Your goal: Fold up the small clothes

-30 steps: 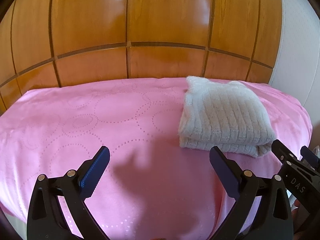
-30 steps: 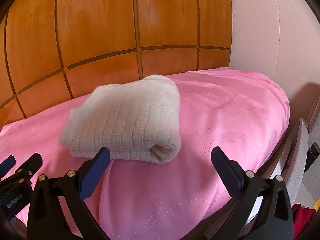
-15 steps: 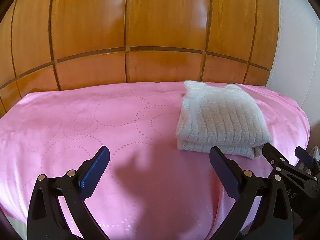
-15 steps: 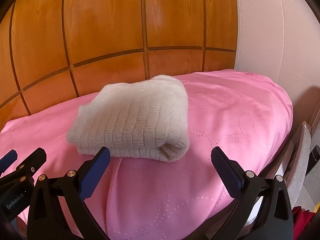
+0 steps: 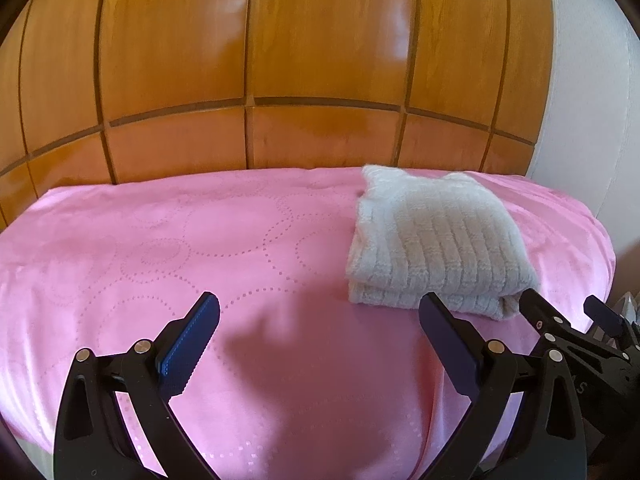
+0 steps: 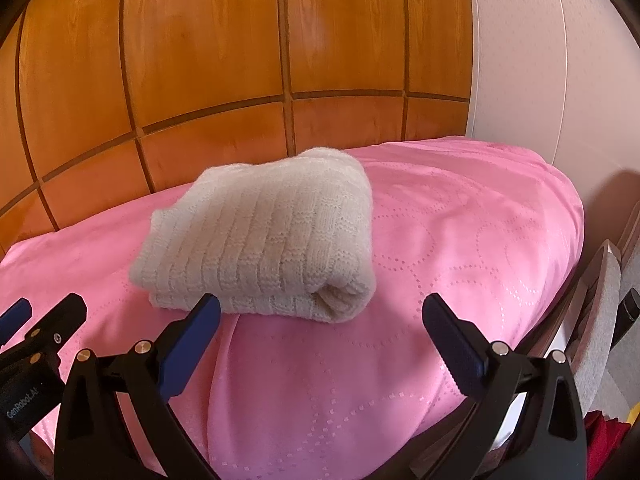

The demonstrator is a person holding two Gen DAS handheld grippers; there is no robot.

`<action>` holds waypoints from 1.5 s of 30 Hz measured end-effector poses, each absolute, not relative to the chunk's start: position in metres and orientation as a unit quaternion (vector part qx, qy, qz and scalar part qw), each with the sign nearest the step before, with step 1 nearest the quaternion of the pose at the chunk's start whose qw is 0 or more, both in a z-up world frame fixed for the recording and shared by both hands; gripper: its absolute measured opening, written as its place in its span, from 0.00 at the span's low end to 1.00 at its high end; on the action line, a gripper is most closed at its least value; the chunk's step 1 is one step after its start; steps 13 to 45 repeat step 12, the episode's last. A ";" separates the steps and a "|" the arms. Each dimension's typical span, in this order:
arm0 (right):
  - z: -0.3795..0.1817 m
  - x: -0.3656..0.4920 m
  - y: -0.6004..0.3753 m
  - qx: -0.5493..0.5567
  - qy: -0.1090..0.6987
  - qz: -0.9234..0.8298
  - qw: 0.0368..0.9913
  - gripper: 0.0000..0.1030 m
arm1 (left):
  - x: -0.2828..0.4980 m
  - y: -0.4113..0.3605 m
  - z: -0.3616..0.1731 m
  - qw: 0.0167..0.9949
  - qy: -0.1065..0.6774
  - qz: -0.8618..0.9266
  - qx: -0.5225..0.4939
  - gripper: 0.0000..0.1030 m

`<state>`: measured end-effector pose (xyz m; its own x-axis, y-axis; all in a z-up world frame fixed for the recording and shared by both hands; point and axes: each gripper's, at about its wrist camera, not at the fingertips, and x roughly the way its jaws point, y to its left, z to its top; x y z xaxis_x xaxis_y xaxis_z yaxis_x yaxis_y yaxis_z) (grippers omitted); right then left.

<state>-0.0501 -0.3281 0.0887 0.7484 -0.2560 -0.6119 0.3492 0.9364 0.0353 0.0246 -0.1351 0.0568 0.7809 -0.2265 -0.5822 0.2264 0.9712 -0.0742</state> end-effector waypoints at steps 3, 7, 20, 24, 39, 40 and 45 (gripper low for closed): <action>0.087 -0.049 -0.329 0.070 0.318 -0.159 0.932 0.98 | 0.026 -0.140 0.053 0.944 0.308 -0.118 0.022 0.95; 0.084 -0.048 -0.331 0.072 0.322 -0.159 0.930 0.98 | 0.033 -0.138 0.048 0.937 0.332 -0.107 0.007 0.95; 0.076 -0.043 -0.336 0.071 0.333 -0.160 0.926 0.98 | 0.036 -0.137 0.042 0.940 0.331 -0.084 0.017 0.96; 0.076 -0.043 -0.336 0.071 0.333 -0.160 0.926 0.98 | 0.036 -0.137 0.042 0.940 0.331 -0.084 0.017 0.96; 0.076 -0.043 -0.336 0.071 0.333 -0.160 0.926 0.98 | 0.036 -0.137 0.042 0.940 0.331 -0.084 0.017 0.96; 0.076 -0.043 -0.336 0.071 0.333 -0.160 0.926 0.98 | 0.036 -0.137 0.042 0.940 0.331 -0.084 0.017 0.96; 0.076 -0.043 -0.336 0.071 0.333 -0.160 0.926 0.98 | 0.036 -0.137 0.042 0.940 0.331 -0.084 0.017 0.96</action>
